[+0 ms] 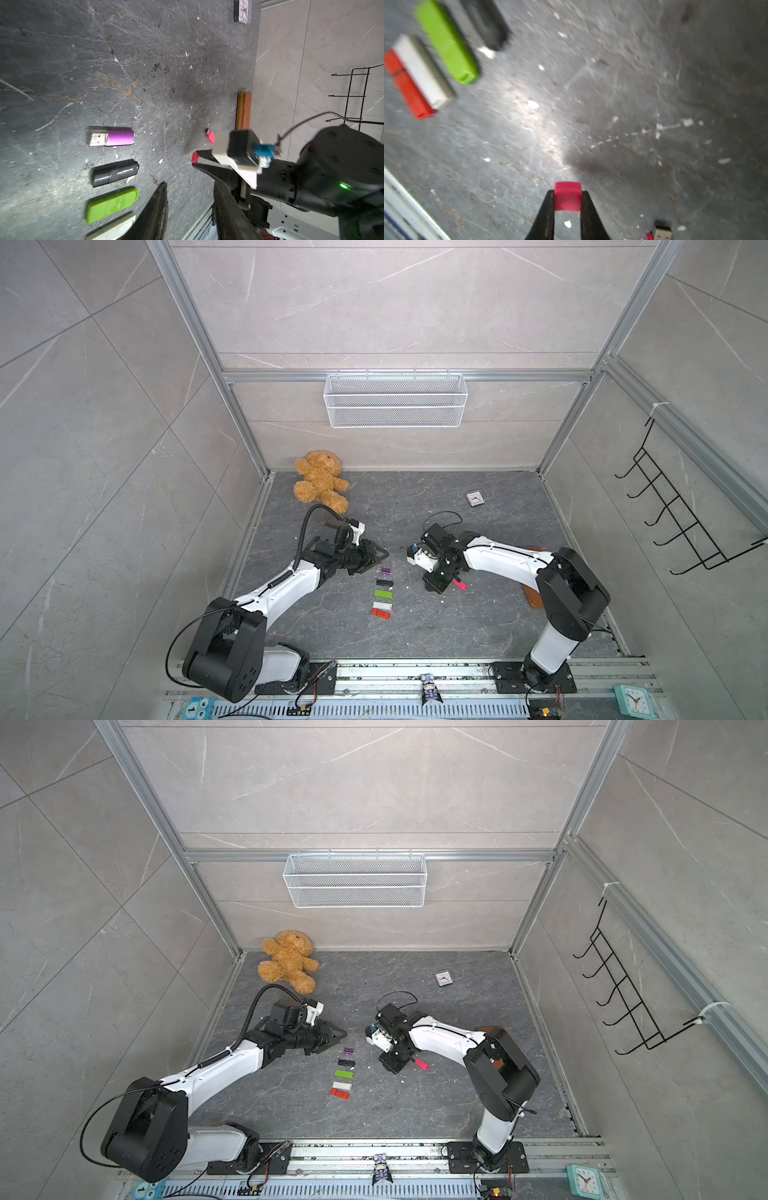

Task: Close the usb drive cover
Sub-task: Pick up the cover from the center of the board.

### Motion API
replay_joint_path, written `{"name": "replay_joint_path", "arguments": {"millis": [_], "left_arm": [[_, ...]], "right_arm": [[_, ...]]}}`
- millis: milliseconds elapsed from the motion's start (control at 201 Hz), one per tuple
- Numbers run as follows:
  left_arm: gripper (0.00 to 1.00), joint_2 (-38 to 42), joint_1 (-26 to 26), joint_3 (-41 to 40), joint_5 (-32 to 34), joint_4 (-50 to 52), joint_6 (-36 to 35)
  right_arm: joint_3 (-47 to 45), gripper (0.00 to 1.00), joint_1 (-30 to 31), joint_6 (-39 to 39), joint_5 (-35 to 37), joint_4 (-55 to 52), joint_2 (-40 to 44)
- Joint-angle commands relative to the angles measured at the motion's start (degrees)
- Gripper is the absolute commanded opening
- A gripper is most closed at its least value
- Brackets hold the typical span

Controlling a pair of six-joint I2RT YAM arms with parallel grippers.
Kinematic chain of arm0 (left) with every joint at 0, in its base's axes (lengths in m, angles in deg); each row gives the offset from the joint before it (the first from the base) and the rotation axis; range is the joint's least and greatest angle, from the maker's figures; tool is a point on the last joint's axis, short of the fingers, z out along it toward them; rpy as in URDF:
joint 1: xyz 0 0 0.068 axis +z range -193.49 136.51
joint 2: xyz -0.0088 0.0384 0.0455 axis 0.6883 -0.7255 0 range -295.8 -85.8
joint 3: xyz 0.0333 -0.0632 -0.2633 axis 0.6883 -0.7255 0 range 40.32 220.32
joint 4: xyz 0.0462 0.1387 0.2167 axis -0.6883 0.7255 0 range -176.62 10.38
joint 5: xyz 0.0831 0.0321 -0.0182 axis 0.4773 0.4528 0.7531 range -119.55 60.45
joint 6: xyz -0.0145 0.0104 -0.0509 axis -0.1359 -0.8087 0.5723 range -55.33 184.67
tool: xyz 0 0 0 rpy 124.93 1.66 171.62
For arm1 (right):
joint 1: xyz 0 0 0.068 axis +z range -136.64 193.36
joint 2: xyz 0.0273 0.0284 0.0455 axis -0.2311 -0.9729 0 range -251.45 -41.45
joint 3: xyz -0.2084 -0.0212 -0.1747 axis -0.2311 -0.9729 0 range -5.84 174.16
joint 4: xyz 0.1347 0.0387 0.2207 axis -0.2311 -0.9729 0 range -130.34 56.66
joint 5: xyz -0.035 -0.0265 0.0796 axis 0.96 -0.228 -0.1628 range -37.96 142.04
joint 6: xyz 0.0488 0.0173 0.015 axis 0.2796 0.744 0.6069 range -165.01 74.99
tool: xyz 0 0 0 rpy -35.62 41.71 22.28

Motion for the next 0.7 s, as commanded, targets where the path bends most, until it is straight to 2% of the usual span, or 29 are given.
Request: {"name": "replay_joint_path", "arguments": {"millis": [0, 234, 389, 693], "left_arm": [[0.39, -2.36, -1.66, 1.52, -3.93, -2.76, 1.08], [0.36, -6.00, -5.02, 2.80, -6.21, -5.97, 2.43], [0.33, -5.94, -5.35, 1.72, -6.43, -6.75, 3.26], [0.29, -4.62, -5.40, 0.26, -6.20, -7.59, 4.28]], "right_arm": [[0.45, 0.19, 1.51, -6.05, -6.18, 4.73, 3.28], [3.43, 0.19, 2.71, -9.24, -9.49, 9.77, 2.70], [4.28, 0.20, 3.14, -9.74, -11.06, 12.27, 1.98], [4.02, 0.19, 3.28, -9.65, -8.70, 14.12, 1.40]]}}
